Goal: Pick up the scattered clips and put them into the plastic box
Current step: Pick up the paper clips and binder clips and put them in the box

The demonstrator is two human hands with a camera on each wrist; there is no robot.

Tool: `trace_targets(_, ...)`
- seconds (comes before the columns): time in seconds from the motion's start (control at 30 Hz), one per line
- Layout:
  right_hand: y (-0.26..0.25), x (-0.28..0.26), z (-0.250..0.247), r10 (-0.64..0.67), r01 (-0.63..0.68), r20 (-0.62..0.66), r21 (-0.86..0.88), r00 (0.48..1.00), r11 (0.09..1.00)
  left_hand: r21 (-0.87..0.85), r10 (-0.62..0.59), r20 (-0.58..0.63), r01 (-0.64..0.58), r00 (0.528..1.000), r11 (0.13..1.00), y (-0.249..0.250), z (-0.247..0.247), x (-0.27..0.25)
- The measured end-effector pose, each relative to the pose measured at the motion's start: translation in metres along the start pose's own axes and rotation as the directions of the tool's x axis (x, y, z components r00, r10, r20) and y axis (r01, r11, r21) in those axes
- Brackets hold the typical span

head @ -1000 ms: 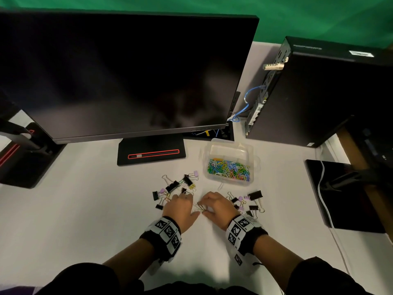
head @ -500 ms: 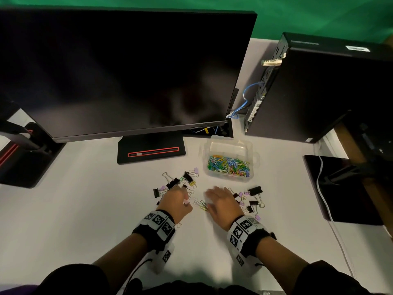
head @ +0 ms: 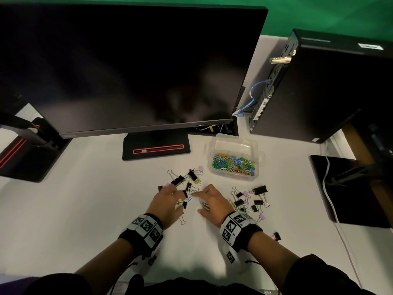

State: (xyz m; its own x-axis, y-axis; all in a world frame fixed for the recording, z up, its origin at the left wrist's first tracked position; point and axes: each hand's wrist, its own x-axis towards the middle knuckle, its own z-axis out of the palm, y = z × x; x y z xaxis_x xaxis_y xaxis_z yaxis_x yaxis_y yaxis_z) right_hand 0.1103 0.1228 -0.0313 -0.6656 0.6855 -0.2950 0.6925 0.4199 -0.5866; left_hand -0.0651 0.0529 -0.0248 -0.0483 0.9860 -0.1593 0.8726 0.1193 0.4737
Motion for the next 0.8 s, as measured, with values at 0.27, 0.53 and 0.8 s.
trace_targets(0.27, 0.007, -0.006, -0.003, -0.055, 0.055, 0.015, -0.032, 0.998, 0.998, 0.018, 0.091, 0.053, -0.092, 0.994, 0.996, -0.011, -0.003, -0.005)
trace_targets(0.53, 0.033, -0.026, -0.011, -0.001, 0.003, -0.032, 0.046, 0.999, 0.999, -0.058, 0.124, 0.192, -0.115, 0.974, 0.992, 0.010, -0.003, 0.005)
trace_targets(0.8, 0.027, -0.036, -0.012, 0.236, -0.231, -0.073, 0.078, 0.969, 0.970, 0.109, 0.057, 0.326, -0.097, 0.944, 0.989, 0.048, 0.015, 0.034)
